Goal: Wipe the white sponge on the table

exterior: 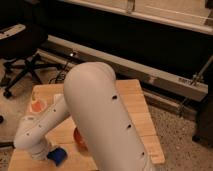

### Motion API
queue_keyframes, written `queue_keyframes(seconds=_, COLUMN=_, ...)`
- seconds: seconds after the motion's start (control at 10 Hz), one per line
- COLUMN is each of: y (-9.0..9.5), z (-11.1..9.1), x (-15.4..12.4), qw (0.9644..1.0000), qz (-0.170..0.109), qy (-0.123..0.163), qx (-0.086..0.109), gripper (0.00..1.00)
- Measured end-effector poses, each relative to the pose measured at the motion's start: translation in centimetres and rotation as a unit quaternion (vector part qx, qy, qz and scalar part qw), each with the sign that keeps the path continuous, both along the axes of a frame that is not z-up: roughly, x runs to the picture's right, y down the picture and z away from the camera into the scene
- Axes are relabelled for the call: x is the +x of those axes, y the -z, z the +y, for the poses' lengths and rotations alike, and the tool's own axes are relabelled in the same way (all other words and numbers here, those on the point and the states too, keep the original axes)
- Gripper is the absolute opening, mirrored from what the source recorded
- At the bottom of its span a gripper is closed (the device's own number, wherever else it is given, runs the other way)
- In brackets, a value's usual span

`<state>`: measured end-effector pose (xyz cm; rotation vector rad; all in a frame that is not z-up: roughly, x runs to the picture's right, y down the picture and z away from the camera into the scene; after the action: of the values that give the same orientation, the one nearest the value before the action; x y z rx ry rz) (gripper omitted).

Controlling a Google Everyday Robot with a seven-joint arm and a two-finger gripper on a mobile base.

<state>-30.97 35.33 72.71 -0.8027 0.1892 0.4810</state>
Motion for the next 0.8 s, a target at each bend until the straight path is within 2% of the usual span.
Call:
queue_keyframes(seconds=0.5, y=1.4, z=2.1, x=-3.0, qw=0.9983, qz=-0.04, qy=0.041, qx=-0.01, gripper=0.17)
queue_keyframes(seconds=0.8, y=2.1, z=2.1, x=-4.6, qw=0.9969, qz=-0.059, qy=0.051, qx=-0.007, gripper=0.17)
